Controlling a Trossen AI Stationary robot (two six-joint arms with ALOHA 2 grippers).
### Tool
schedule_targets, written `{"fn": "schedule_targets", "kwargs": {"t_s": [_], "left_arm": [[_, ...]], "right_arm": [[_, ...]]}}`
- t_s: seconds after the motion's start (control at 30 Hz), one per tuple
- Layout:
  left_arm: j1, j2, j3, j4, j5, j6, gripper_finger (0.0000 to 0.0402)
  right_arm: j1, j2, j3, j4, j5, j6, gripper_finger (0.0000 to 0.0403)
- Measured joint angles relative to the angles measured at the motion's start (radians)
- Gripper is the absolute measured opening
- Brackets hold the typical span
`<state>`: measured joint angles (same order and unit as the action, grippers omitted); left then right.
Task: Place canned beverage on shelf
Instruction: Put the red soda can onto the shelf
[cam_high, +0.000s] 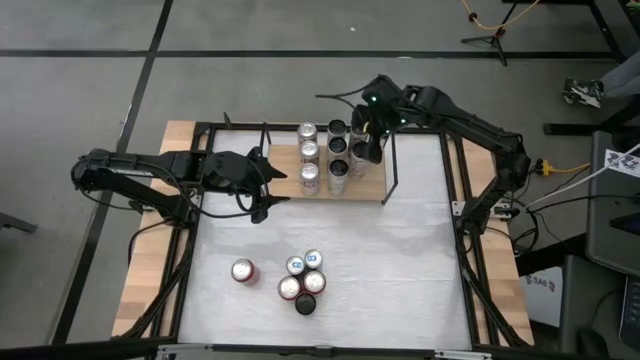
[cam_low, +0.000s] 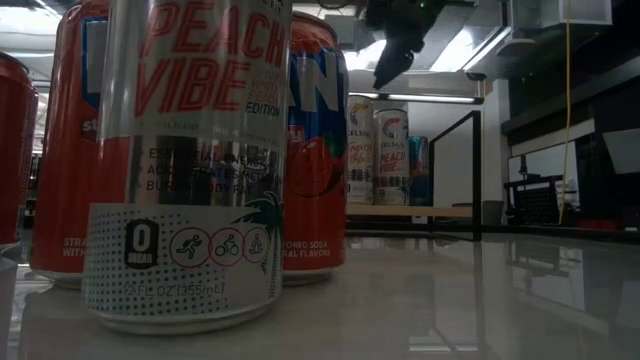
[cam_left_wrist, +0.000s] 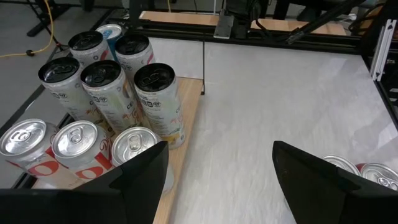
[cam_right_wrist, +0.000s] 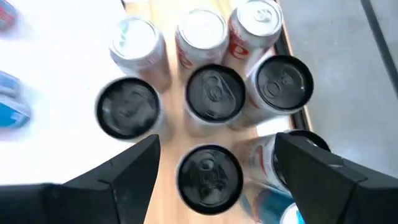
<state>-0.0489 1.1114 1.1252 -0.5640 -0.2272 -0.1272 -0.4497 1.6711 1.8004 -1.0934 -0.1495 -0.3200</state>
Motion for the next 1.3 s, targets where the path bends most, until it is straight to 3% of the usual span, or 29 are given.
{"fn": "schedule_targets", "kwargs": {"t_s": [0.3, 0.47, 0.83, 1.3], "left_arm": [[0.000, 0.000, 0.000, 0.000, 0.000, 0.000, 0.0279], [0.000, 0.000, 0.000, 0.000, 0.001, -0.003, 0.0279], [-0.069, 0.000, 0.000, 0.000, 0.117, -0.081, 0.0279], [-0.178, 0.000, 0.000, -0.005, 0.118, -0.158, 0.0279]], "right_arm": [[0.098, 0.000, 0.059, -0.005, -0.132, 0.087, 0.0312], [0.183, 0.000, 0.059, -0.005, -0.132, 0.088, 0.0312], [0.336, 0.000, 0.059, -0.005, -0.099, 0.087, 0.0312], [0.393, 0.000, 0.059, -0.004, -0.049, 0.087, 0.0312]]}}
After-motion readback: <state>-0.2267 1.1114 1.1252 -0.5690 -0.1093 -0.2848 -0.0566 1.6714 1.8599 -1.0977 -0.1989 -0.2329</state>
